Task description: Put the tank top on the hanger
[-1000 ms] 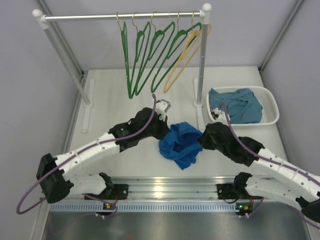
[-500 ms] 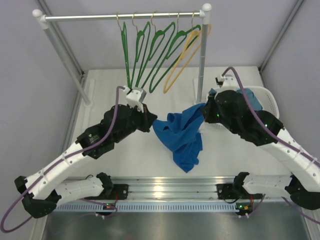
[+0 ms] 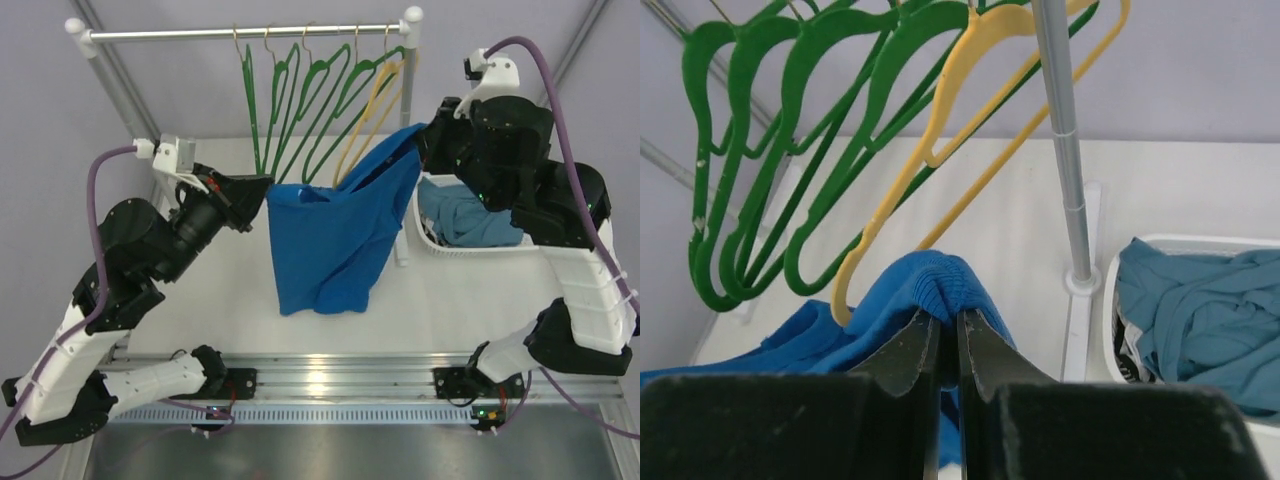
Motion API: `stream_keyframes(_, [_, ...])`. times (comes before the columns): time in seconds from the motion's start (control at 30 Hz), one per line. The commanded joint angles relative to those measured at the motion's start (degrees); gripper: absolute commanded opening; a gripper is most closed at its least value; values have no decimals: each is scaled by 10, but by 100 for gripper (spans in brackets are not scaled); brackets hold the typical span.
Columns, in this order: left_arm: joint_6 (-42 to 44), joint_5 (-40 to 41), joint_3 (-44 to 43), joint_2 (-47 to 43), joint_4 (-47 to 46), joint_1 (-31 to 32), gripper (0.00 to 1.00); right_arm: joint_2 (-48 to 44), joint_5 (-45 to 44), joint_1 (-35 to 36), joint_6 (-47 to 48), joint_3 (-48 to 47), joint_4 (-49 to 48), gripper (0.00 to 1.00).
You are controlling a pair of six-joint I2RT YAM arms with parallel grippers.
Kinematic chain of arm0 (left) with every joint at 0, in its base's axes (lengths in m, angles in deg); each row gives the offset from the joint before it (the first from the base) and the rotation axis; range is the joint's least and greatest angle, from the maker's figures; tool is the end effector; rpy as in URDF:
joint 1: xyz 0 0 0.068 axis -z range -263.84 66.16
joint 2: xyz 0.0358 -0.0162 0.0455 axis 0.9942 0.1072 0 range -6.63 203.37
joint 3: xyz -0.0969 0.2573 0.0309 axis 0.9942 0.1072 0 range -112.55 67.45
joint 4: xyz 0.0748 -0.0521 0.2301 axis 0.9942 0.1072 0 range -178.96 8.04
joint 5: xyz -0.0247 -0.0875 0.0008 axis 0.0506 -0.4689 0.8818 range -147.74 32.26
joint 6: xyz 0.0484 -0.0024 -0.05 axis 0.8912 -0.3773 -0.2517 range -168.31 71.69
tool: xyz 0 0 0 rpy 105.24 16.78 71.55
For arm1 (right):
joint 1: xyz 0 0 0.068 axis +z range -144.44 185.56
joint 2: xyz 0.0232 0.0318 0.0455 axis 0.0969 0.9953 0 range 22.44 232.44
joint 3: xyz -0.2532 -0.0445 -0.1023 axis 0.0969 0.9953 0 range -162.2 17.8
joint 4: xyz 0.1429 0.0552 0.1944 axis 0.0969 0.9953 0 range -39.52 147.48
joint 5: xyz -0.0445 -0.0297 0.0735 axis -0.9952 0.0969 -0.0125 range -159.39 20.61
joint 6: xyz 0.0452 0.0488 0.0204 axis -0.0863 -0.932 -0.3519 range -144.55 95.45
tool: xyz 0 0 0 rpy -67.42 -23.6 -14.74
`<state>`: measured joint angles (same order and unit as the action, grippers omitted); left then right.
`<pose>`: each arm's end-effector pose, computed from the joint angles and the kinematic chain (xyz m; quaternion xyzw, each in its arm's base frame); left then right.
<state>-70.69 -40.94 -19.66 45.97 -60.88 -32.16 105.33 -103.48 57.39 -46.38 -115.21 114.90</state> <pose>0.0997 -0.0999 0.5205 0.0613 0.6653 -0.3666 0.6475 0.1519 0.1419 0.5646 -0.0217 0.7757 0.1664 0.6083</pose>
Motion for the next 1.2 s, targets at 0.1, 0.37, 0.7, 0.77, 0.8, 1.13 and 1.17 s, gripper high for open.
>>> stream_keyframes(0.1, [-21,23,55,-37,-26,0,0,-40,-9,-3,6,147,-24,0])
stream_keyframes(0.37, [-192,1,390,-119,-92,0,0,-206,87,-3,-116,636,-200,1])
stream_keyframes(0.7, [-364,-64,686,-110,-232,3,0,-147,196,17,-191,918,-371,3])
stream_keyframes(0.77, [-364,-60,687,-122,-221,6,9,-145,196,24,-192,920,-376,6])
stream_keyframes(0.8, [-364,-57,686,-130,-208,6,14,-145,197,27,-192,920,-378,8])
stream_keyframes(1.13, [-341,-14,618,-218,-74,6,49,-169,182,56,-207,915,-360,27])
stream_keyframes(1.17, [-336,-12,612,-224,-66,6,49,-173,181,56,-207,916,-358,32])
